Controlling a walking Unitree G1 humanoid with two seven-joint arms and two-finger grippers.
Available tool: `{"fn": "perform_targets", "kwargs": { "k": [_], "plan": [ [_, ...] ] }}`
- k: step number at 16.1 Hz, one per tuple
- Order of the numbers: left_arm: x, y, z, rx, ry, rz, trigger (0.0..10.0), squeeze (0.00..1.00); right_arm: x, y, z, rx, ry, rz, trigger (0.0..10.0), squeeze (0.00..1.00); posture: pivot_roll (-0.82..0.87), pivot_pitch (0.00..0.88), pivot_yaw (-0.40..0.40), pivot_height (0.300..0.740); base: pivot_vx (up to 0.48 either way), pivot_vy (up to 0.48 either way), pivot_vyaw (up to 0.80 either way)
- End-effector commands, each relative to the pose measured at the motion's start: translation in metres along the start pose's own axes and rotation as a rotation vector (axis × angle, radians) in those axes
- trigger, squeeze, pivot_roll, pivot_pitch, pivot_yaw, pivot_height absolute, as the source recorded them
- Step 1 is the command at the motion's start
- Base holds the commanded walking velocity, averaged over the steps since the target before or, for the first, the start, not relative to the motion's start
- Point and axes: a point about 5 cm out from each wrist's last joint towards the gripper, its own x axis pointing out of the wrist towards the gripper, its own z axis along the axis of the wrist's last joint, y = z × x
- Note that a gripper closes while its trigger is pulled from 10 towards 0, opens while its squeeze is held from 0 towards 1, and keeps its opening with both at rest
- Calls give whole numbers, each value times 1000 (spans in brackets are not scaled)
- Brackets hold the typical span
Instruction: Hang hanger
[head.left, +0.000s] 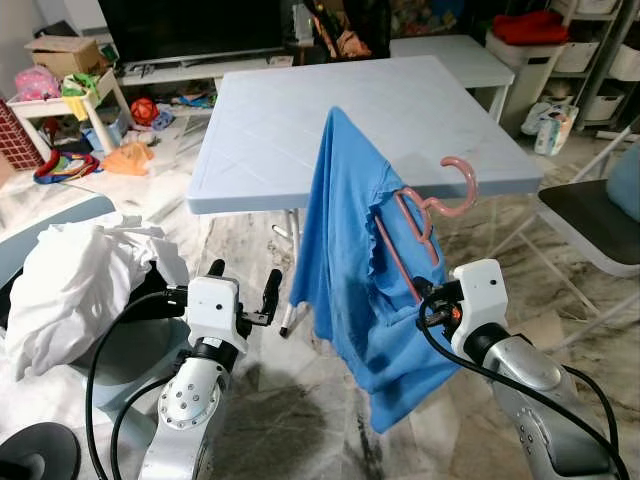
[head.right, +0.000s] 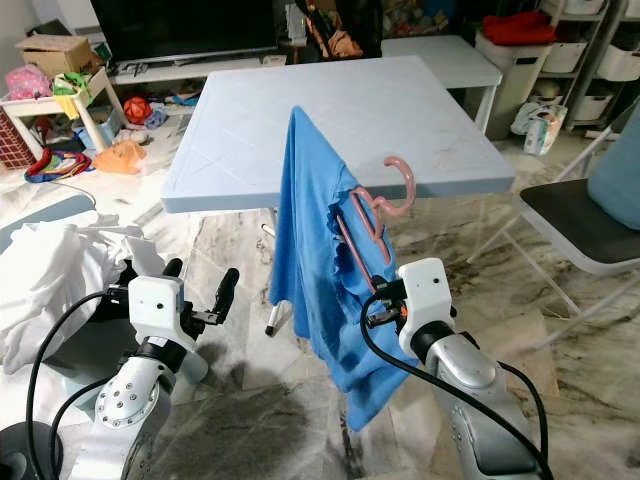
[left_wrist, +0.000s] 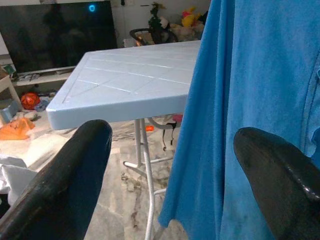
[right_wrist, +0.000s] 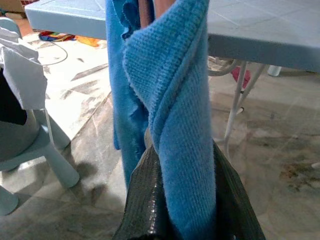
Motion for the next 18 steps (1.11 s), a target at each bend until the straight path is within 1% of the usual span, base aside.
{"fn": "perform_targets", "kwargs": {
  "k": [1, 4, 8, 15, 17, 18],
  "plan": [
    [-1, 4, 3, 12, -4, 16, 10000, 0, 4, 2, 10, -15, -53, 15, 10000, 0, -130, 0, 38, 740, 360, 0, 0],
    [-1, 1, 3, 8, -3, 7, 10000, 0, 5, -1, 12, -20, -65, 11, 10000, 0, -133, 0, 40, 740, 385, 0, 0],
    [1, -2, 2, 6, 3, -5, 10000, 0, 3, 2, 11, -36, -70, 25, 10000, 0, -137, 0, 41, 740, 387, 0, 0],
    [1, -3, 1, 6, 8, -4, 10000, 0, 3, -1, 12, -55, -78, 29, 10000, 0, -139, 0, 36, 740, 367, 0, 0],
    [1, -4, -1, 2, 17, 0, 10000, 0, 3, -1, 14, -53, -90, 27, 10000, 0, -140, 0, 36, 740, 150, 0, 0],
    [1, -2, -2, 26, 29, 24, 10000, 0, 3, -2, 14, -49, -99, 21, 10000, 0, -136, 0, 35, 740, 0, 0, 0]
  ]
}}
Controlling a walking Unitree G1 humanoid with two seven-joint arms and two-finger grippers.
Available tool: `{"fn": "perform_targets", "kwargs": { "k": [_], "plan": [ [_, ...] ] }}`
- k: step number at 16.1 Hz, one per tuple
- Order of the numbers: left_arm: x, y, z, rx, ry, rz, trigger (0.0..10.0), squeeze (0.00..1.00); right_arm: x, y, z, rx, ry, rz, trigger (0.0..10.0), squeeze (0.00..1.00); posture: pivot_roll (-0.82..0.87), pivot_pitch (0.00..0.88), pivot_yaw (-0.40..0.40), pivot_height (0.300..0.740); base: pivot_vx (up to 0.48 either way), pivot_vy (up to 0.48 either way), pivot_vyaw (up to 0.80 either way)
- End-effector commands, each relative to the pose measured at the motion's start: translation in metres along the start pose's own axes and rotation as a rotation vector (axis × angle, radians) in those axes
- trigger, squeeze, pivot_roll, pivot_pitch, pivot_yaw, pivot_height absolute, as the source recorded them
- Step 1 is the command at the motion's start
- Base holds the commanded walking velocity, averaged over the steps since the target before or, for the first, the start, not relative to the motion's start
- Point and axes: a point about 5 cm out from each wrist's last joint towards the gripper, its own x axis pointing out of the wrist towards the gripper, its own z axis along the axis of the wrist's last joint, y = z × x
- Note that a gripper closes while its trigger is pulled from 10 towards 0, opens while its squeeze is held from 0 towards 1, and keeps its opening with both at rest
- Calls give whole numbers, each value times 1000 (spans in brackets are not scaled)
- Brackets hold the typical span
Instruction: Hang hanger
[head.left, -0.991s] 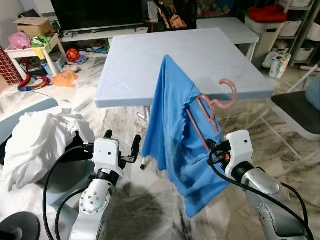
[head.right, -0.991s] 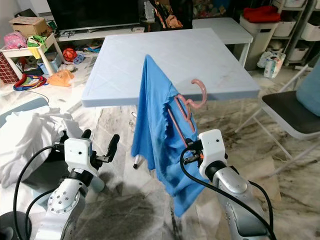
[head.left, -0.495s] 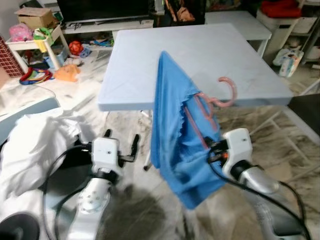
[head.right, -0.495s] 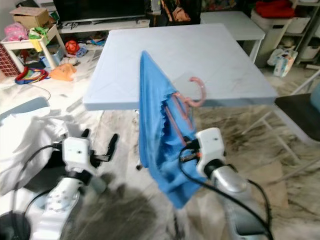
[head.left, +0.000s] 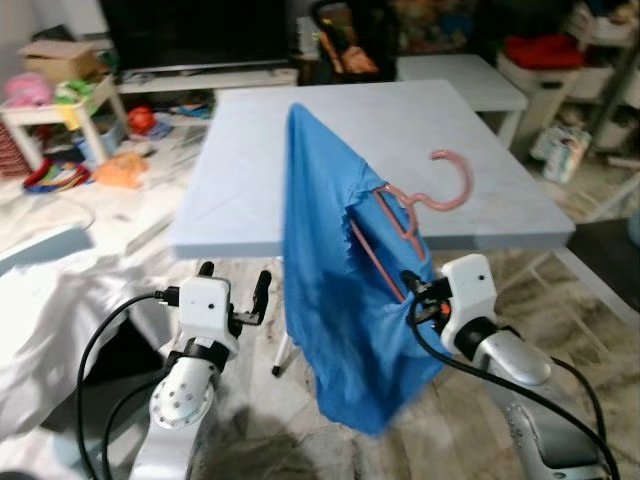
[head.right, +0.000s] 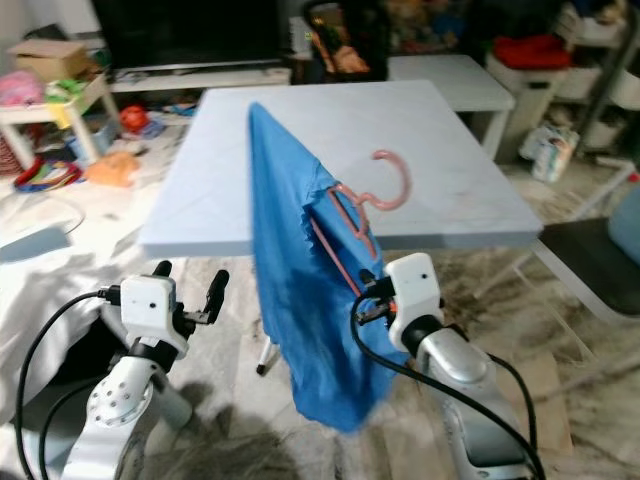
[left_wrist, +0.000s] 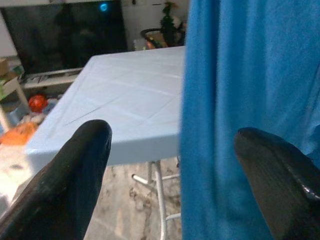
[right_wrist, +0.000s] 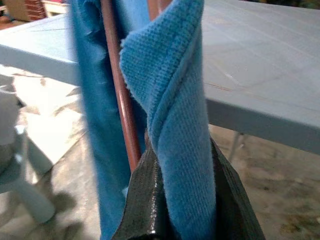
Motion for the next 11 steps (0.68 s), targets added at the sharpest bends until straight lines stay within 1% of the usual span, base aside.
{"fn": "perform_targets", "kwargs": {
  "k": [1, 2, 3, 4, 5, 6, 7, 8, 9, 11],
  "plan": [
    [0, -1, -2, 29, 23, 20, 10000, 0, -1, -7, 9, -14, -51, -27, 10000, 0, -130, 0, 35, 740, 0, 0, 0],
    [0, 1, -2, 51, 23, 11, 10000, 0, -1, -7, 8, -26, -40, -23, 10000, 0, -126, 0, 35, 740, 0, 0, 0],
    [0, 2, -1, 99, 16, -8, 10000, 0, 0, -6, 6, -45, -23, -1, 10000, 0, -116, 0, 33, 740, 0, 0, 0],
    [2, 3, 1, 158, 9, -32, 10000, 0, 1, -3, 8, -81, -10, 64, 10000, 0, -113, 0, 34, 740, 0, 0, 0],
    [7, 5, -1, 197, 17, -39, 10000, 0, 1, 0, 10, -77, 23, 152, 10000, 0, -113, 0, 33, 740, 0, 0, 0],
    [12, 8, -3, 208, 27, -31, 10000, 0, 2, 3, 15, -66, 27, 203, 10000, 0, -118, 0, 34, 740, 0, 0, 0],
    [24, 9, -2, 213, 22, -19, 10000, 0, 3, 5, 30, -49, 7, 276, 10000, 0, -130, 0, 36, 740, 0, 0, 0],
    [33, 7, 0, 212, 12, -14, 10000, 0, 4, 5, 40, -61, -8, 312, 10000, 0, -139, 0, 38, 740, 0, 0, 0],
    [43, 3, 5, 196, -6, -21, 10000, 0, 5, 7, 50, -64, -26, 343, 10000, 0, -150, 0, 41, 740, 0, 0, 0],
    [54, -6, 9, 192, -20, -55, 10000, 0, 6, 9, 58, -64, -43, 358, 10000, 0, -156, 0, 45, 740, 0, 0, 0]
  ]
}}
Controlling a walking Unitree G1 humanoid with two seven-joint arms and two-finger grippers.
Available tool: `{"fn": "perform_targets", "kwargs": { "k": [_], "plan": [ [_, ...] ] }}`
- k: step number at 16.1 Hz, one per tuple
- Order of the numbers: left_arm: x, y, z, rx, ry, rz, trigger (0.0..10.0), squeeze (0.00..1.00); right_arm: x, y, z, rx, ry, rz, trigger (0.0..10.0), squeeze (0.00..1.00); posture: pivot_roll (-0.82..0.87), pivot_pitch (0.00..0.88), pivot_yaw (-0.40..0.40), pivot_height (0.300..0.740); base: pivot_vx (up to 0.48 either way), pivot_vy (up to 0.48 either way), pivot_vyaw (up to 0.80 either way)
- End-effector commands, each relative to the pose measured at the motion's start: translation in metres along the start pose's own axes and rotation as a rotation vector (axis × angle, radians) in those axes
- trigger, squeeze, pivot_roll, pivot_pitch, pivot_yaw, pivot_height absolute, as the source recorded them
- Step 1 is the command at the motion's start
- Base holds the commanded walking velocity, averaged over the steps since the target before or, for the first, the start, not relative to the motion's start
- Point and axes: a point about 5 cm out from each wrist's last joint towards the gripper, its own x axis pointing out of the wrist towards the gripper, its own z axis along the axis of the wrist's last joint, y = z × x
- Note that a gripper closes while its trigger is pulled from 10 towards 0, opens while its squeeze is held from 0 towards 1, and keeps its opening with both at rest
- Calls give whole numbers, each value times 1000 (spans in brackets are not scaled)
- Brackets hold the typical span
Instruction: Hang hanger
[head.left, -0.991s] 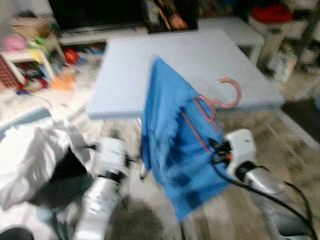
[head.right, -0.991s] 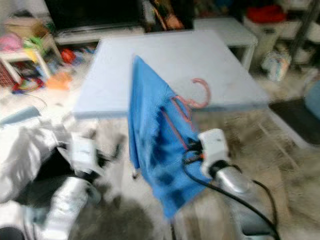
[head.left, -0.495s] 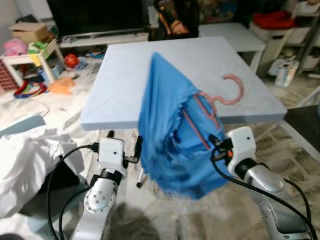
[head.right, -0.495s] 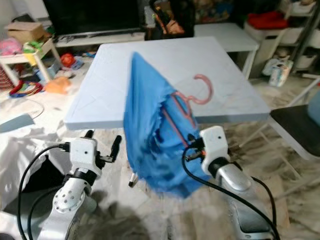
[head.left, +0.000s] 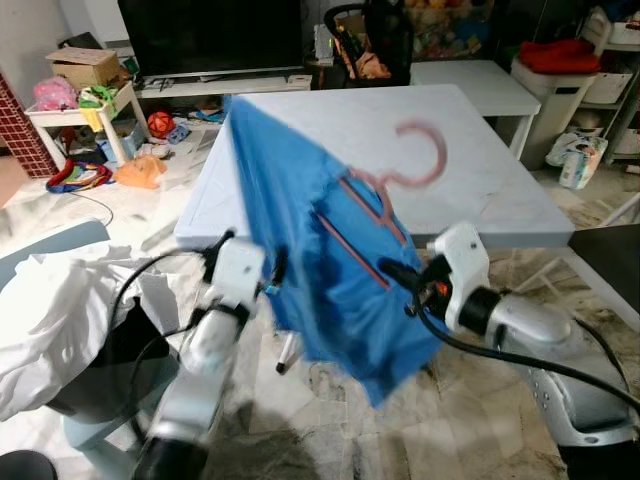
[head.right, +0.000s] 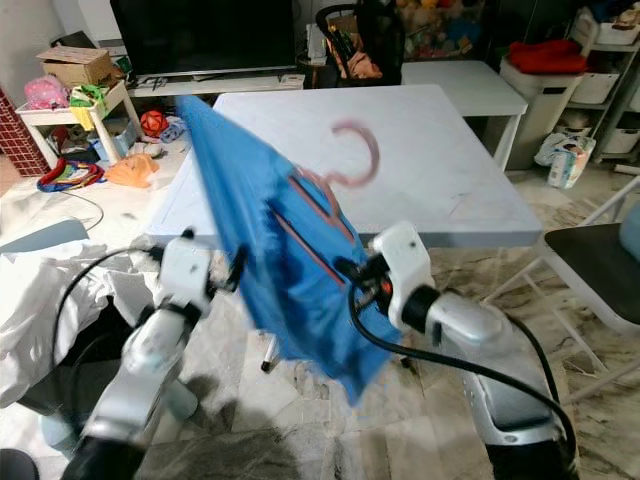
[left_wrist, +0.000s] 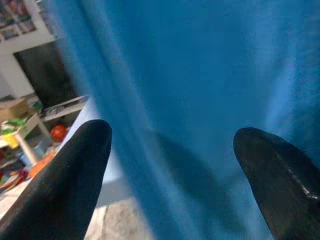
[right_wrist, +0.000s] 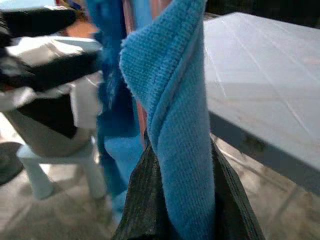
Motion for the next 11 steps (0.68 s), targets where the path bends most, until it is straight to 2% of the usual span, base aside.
{"fn": "perform_targets", "kwargs": {
  "k": [1, 4, 6, 7, 9, 11],
  "plan": [
    [2, -1, -3, 1, 10, -6, 10000, 0, -1, 2, 13, 3, -42, 26, 10000, 0, -161, 0, 49, 740, 0, 0, 0],
    [11, -7, -6, 4, 9, -12, 10000, 0, -6, 15, 24, 37, -30, 137, 10000, 0, -182, 0, 56, 740, 0, 0, 0],
    [16, -4, -4, 1, -1, 17, 10000, 0, -13, 17, 23, -20, 20, 198, 10000, 0, -192, 0, 57, 740, 0, 0, 0],
    [17, 0, -5, 5, -2, 31, 10000, 0, -16, 9, 16, -38, 58, 155, 10000, 0, -189, 0, 57, 740, 0, 0, 0],
    [15, 11, -9, 23, 5, 69, 10000, 0, -21, 2, 11, -42, 92, 132, 10000, 0, -185, 0, 58, 740, 0, 0, 0],
    [8, 31, -17, 42, 24, 113, 10000, 0, -24, -9, 4, -86, 154, 66, 10000, 0, -181, 0, 60, 740, 0, 0, 0]
  ]
}}
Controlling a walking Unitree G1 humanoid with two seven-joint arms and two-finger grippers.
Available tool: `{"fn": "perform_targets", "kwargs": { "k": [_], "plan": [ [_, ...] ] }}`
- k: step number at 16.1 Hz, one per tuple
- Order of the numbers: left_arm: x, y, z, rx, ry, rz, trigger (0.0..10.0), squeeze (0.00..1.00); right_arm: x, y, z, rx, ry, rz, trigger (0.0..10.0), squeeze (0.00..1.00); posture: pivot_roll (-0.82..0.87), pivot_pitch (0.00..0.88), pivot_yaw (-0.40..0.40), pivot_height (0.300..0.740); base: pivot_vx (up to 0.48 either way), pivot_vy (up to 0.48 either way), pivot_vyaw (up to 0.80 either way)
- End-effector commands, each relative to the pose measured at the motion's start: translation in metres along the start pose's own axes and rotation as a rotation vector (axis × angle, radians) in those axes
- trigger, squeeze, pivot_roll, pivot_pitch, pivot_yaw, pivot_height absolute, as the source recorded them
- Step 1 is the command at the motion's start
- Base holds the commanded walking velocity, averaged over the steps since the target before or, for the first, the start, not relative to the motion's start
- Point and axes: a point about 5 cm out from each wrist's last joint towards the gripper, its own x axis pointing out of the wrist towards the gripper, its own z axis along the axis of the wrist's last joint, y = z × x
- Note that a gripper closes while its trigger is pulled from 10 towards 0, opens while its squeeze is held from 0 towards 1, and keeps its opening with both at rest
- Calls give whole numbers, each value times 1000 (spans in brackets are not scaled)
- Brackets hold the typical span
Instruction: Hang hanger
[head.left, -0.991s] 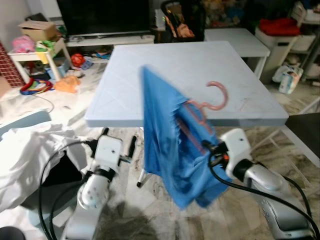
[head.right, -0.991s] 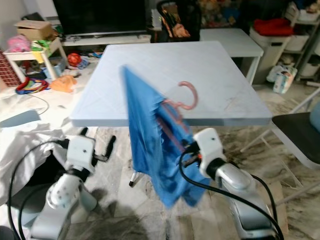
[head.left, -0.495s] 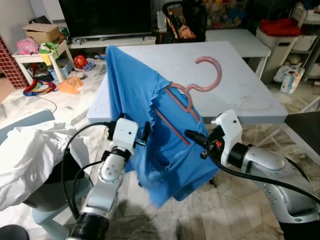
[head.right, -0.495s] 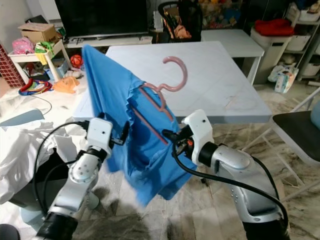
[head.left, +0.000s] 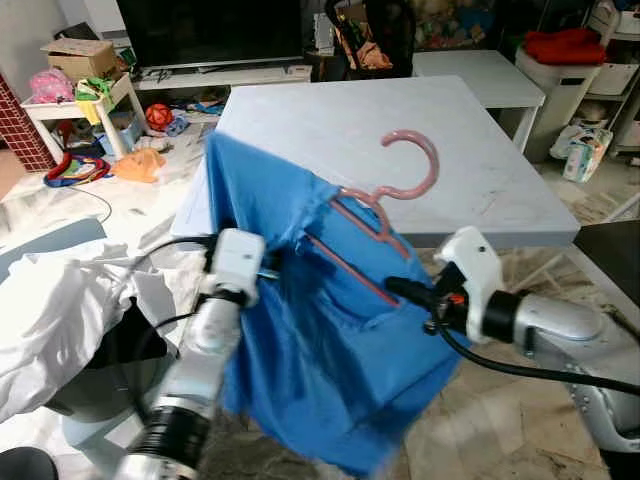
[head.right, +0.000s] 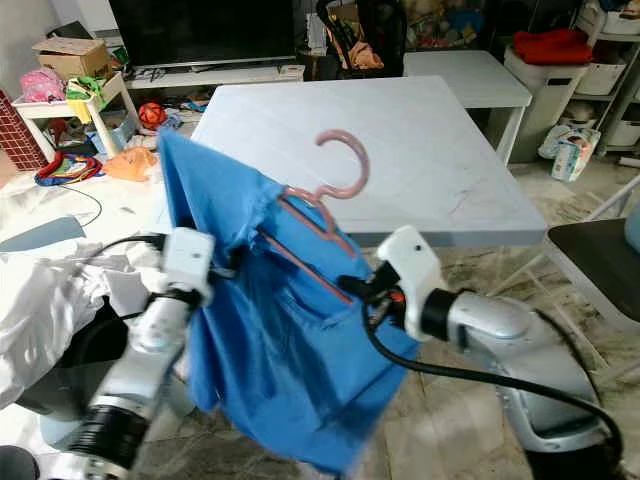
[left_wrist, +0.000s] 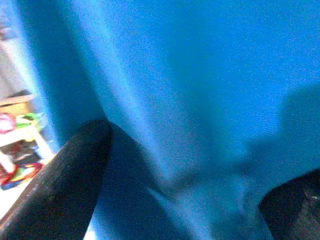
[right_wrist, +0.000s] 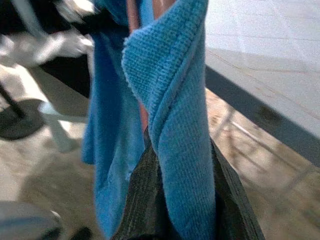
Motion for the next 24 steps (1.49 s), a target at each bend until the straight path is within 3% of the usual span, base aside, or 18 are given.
{"fn": "perform_targets", "kwargs": {
  "k": [1, 2, 6, 8, 13, 14, 17, 20, 24],
  "plan": [
    [-3, 12, -6, 5, 14, 35, 10000, 0, 0, -9, -3, -31, 24, -63, 10000, 0, -179, 0, 60, 740, 0, 0, 0],
    [-6, 20, -10, 21, 26, 53, 10000, 0, 1, -21, -10, -79, 71, -147, 10000, 0, -175, 0, 58, 740, 0, 0, 0],
    [-13, 29, -18, 54, 42, 74, 10000, 0, 1, -36, -20, -109, 117, -240, 10000, 0, -171, 0, 53, 740, 0, 0, 0],
    [-13, 40, -18, 48, 48, 119, 10000, 0, -5, -44, -35, -255, 209, -273, 10000, 0, -170, 0, 48, 740, 0, 0, 0],
    [-12, 43, -17, 55, 41, 126, 10000, 0, -27, -55, -57, -434, 367, -167, 10000, 0, -177, 0, 54, 740, 0, 0, 0],
    [-11, 43, -16, 59, 36, 133, 10000, 0, -37, -62, -60, -508, 398, -137, 10000, 0, -183, 0, 56, 740, 0, 0, 0],
    [-11, 46, -20, 15, 74, 173, 10000, 0, -52, -60, -46, -512, 313, -1, 10000, 0, -191, 0, 63, 740, 0, 0, 0],
    [-12, 52, -26, -30, 122, 208, 10000, 0, -80, -69, -27, -518, 261, 88, 10000, 0, -205, 0, 72, 740, 0, 0, 0],
    [-12, 52, -34, -86, 176, 218, 10000, 0, -98, -66, -3, -492, 169, 166, 10000, 0, -213, 0, 80, 740, 0, 0, 0]
  ]
}}
